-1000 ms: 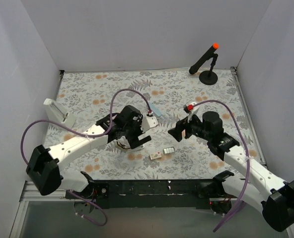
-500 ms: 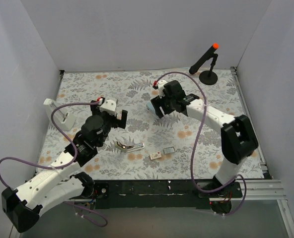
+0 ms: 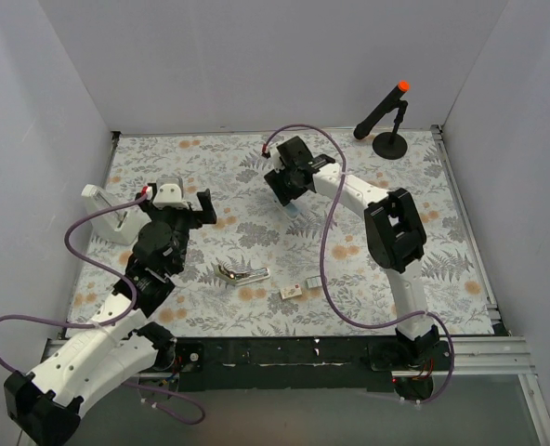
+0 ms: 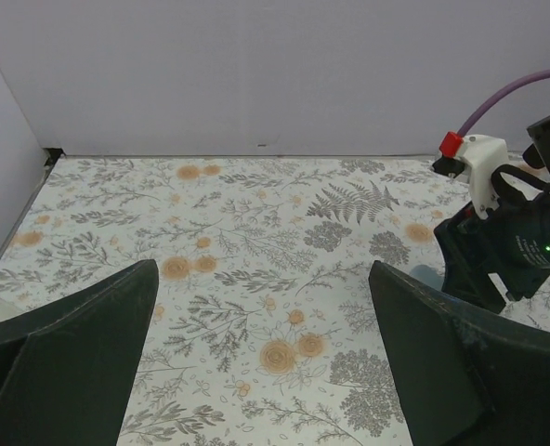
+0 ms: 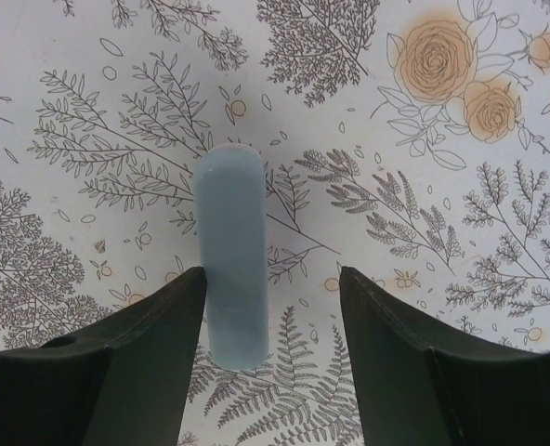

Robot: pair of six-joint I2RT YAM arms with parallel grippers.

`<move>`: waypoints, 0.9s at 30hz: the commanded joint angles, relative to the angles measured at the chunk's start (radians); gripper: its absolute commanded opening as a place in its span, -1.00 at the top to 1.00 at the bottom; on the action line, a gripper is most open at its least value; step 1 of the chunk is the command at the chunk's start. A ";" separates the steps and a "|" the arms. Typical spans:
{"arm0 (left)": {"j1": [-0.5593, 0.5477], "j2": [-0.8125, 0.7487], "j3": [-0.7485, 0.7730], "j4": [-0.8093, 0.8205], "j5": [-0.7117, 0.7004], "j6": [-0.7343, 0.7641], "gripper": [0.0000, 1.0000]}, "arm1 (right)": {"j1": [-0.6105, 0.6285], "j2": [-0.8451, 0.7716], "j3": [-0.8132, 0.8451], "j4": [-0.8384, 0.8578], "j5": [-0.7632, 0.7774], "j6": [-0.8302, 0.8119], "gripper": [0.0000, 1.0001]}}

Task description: Load the staples into the stapler

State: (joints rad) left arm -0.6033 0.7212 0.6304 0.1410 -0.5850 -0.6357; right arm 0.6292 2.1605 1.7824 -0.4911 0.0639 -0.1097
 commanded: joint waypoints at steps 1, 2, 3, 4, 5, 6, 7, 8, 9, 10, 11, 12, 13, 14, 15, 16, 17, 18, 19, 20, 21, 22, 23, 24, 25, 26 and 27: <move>0.020 0.011 0.015 -0.004 0.059 -0.033 -0.96 | 0.012 0.045 0.061 -0.020 -0.018 -0.008 -0.30; 0.020 0.014 0.015 -0.007 0.063 -0.036 -0.96 | 0.012 0.050 0.063 -0.020 -0.021 -0.007 -0.30; 0.023 0.017 0.015 -0.007 0.066 -0.036 -0.96 | 0.012 0.053 0.061 -0.018 -0.030 -0.005 -0.28; 0.025 0.017 0.017 -0.009 0.076 -0.038 -0.96 | 0.013 0.052 0.057 -0.018 -0.033 -0.001 -0.27; 0.027 0.018 0.017 -0.012 0.082 -0.039 -0.96 | 0.013 0.052 0.051 -0.017 -0.035 0.001 -0.27; 0.030 0.023 0.017 -0.012 0.091 -0.039 -0.96 | 0.015 0.042 0.043 -0.009 -0.039 0.002 -0.27; 0.033 0.026 0.018 -0.017 0.099 -0.041 -0.96 | 0.015 0.036 0.022 0.006 -0.042 0.007 -0.27; 0.034 0.029 0.026 -0.024 0.106 -0.048 -0.96 | 0.017 0.029 0.011 0.016 -0.042 0.021 -0.27; 0.034 0.033 0.026 -0.027 0.108 -0.051 -0.96 | 0.015 0.015 0.002 0.022 -0.044 0.028 -0.27; 0.037 0.035 0.028 -0.029 0.109 -0.051 -0.96 | 0.017 0.010 -0.006 0.032 -0.042 0.033 -0.27; 0.039 0.035 0.025 -0.027 0.116 -0.051 -0.96 | 0.017 0.007 -0.014 0.036 -0.039 0.038 -0.26; 0.040 0.037 0.026 -0.027 0.119 -0.051 -0.96 | 0.017 0.009 -0.015 0.034 -0.024 0.042 -0.22; 0.043 0.038 0.025 -0.027 0.123 -0.053 -0.97 | 0.017 0.012 -0.014 0.036 -0.016 0.042 -0.19; 0.043 0.040 0.025 -0.027 0.128 -0.055 -0.96 | 0.017 0.015 -0.014 0.036 -0.009 0.044 -0.16; 0.045 0.041 0.025 -0.029 0.137 -0.055 -0.96 | 0.017 0.021 -0.015 0.036 0.000 0.045 -0.05; 0.045 0.044 0.023 -0.029 0.139 -0.056 -0.96 | 0.017 0.019 -0.018 0.037 0.002 0.045 0.06; 0.045 0.046 0.022 -0.029 0.142 -0.056 -0.96 | 0.017 0.021 -0.027 0.039 0.004 0.044 0.16; 0.046 0.047 0.019 -0.029 0.154 -0.056 -0.96 | 0.017 0.010 -0.034 0.039 0.005 0.047 0.43; 0.046 0.049 0.018 -0.027 0.162 -0.058 -0.96 | 0.015 -0.001 -0.043 0.040 0.005 0.050 0.53; 0.048 0.053 0.018 -0.027 0.174 -0.059 -0.96 | 0.017 -0.029 -0.055 0.046 0.004 0.051 0.64; 0.048 0.058 0.020 -0.027 0.188 -0.061 -0.96 | 0.015 -0.050 -0.092 0.065 0.004 0.051 0.80; 0.053 0.060 0.020 -0.027 0.221 -0.070 -0.96 | 0.017 -0.071 -0.110 0.075 0.002 0.050 0.88; 0.056 0.066 0.022 -0.030 0.241 -0.074 -0.96 | 0.017 -0.096 -0.132 0.086 -0.001 0.050 0.93; 0.057 0.067 0.022 -0.031 0.266 -0.078 -0.96 | 0.015 -0.153 -0.187 0.115 -0.016 0.048 0.97; 0.062 0.069 0.022 -0.031 0.321 -0.082 -0.97 | 0.017 -0.186 -0.213 0.131 -0.027 0.045 0.97; 0.066 0.070 0.020 -0.026 0.347 -0.087 -0.96 | 0.017 -0.256 -0.250 0.149 -0.039 0.044 0.97; 0.068 0.069 0.019 -0.023 0.381 -0.088 -0.96 | 0.015 -0.296 -0.282 0.170 -0.073 0.041 0.97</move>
State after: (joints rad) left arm -0.5510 0.7906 0.6304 0.1139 -0.3553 -0.7044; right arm 0.6430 2.0811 1.5894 -0.4194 0.0509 -0.0639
